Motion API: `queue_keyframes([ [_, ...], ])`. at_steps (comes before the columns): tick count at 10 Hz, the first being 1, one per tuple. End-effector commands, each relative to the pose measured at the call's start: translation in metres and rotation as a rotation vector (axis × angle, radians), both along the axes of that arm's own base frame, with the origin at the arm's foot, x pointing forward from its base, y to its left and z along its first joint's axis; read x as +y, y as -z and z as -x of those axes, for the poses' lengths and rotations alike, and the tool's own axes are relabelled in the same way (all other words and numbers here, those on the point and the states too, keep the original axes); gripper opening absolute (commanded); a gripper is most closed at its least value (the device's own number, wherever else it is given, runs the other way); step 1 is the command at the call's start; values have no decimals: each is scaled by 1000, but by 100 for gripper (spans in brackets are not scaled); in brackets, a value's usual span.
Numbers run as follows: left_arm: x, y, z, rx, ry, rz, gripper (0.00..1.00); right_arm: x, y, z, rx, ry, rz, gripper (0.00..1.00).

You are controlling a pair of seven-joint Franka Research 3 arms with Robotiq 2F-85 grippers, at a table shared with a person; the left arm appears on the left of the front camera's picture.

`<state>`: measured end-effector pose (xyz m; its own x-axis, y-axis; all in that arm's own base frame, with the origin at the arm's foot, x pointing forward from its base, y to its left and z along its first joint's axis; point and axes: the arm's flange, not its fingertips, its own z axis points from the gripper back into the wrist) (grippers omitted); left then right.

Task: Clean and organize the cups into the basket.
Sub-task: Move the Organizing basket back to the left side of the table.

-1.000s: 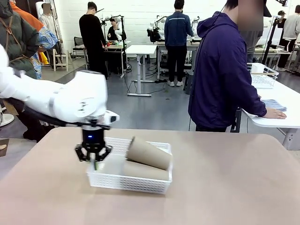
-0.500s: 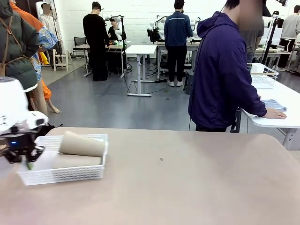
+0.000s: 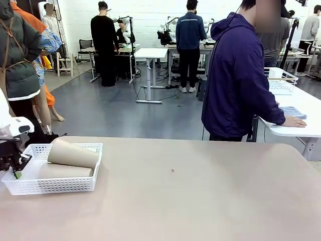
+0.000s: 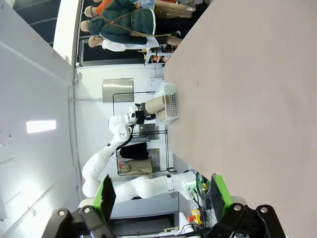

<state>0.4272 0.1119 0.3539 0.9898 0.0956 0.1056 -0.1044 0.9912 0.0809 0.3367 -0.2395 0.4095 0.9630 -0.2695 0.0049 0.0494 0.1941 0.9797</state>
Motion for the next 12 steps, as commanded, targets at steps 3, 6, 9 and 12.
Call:
queue_keyframes([
  [3,1,-2,-29,22,81,16,6,5,-1,1,-4,-5,-1,100],
  [6,-2,-1,-33,22,88,26,100,5,-1,1,-4,-5,-1,100],
  [9,-1,-6,-27,4,89,37,88,5,-1,1,-4,-5,-1,100],
  [12,-2,-7,-23,0,86,35,100,5,-1,1,-4,-5,-1,100],
])
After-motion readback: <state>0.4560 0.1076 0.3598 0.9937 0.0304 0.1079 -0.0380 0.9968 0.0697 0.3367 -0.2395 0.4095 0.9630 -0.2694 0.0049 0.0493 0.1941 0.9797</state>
